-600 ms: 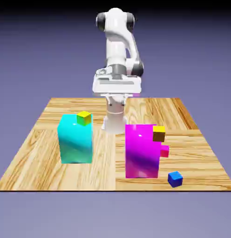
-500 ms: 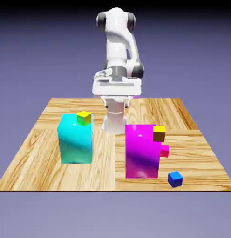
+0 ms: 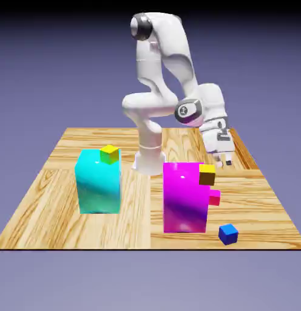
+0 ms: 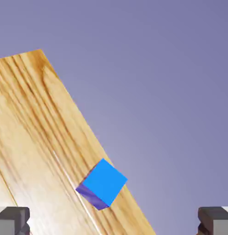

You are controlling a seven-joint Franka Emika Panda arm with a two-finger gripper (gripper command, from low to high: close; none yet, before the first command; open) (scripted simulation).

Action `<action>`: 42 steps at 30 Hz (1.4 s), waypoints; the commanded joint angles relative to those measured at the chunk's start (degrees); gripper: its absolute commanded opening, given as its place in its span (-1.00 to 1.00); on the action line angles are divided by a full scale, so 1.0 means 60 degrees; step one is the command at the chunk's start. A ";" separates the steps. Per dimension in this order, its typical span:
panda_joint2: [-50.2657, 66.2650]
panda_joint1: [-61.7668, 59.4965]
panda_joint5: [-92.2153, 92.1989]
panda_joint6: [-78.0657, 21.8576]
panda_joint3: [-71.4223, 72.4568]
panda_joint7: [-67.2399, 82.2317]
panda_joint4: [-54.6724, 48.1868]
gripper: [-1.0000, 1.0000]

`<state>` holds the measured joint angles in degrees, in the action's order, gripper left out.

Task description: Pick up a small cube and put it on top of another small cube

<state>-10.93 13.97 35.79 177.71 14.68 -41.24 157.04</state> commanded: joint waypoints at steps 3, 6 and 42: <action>0.0230 0.0537 -0.0024 -0.0145 -0.0363 0.1246 0.0038 0.00; 0.0460 0.1074 -0.0048 -0.0291 -0.0725 0.2492 0.0077 0.00; 0.4227 0.7350 0.1182 -0.0382 -0.5418 1.3421 -0.0029 0.00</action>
<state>14.43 58.07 42.88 175.42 -17.83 39.29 156.87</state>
